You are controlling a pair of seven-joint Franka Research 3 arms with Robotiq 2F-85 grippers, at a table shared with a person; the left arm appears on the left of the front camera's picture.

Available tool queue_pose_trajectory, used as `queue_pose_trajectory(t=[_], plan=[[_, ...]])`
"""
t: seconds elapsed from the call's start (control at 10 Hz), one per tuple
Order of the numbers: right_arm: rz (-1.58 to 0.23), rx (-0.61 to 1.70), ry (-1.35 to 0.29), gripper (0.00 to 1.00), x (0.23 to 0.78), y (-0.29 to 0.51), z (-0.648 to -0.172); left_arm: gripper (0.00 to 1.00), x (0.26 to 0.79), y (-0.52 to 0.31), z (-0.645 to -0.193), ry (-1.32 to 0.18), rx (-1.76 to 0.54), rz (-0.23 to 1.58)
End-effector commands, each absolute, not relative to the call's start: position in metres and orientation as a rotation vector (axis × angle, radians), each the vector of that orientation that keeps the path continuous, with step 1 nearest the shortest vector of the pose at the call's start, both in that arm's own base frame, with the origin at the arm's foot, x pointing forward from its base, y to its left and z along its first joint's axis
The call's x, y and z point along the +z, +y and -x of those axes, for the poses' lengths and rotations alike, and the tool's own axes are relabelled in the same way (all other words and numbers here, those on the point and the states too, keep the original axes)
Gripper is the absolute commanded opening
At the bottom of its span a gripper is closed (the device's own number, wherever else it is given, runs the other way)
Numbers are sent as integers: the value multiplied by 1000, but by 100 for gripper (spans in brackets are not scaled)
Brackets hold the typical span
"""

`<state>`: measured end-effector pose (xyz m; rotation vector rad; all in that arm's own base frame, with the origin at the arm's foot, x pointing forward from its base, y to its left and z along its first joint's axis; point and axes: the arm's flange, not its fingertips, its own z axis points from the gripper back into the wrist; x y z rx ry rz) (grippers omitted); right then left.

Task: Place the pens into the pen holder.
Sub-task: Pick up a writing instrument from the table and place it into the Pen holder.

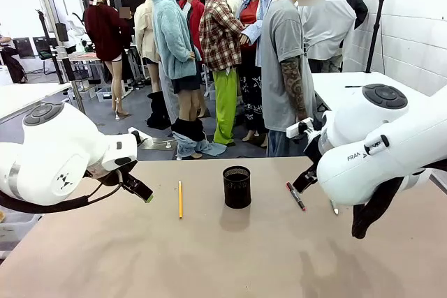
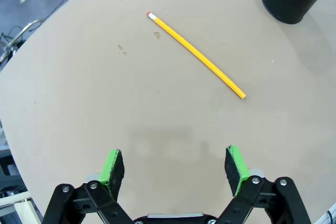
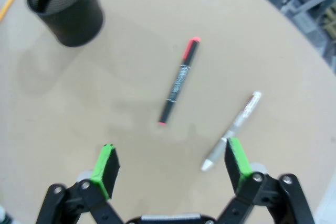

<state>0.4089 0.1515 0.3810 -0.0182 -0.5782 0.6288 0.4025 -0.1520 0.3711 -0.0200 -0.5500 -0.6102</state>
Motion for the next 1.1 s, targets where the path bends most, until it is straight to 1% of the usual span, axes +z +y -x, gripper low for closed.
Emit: queue_pose_trajectory(t=[0.0, 0.2, 0.3, 0.6, 1.0], plan=[[133, 536, -513, 100, 387, 158, -432, 100, 371, -151, -403, -550, -607, 21], [114, 464, -451, 100, 385, 150, -458, 100, 371, -151, -403, -550, -607, 21], [132, 426, -383, 100, 377, 141, -473, 100, 371, -151, -403, -550, -607, 21], [108, 389, -257, 100, 360, 127, -503, 100, 371, -151, -403, -550, -607, 21], [69, 318, -182, 100, 328, 113, -535, 100, 371, -151, -403, -550, -607, 21]])
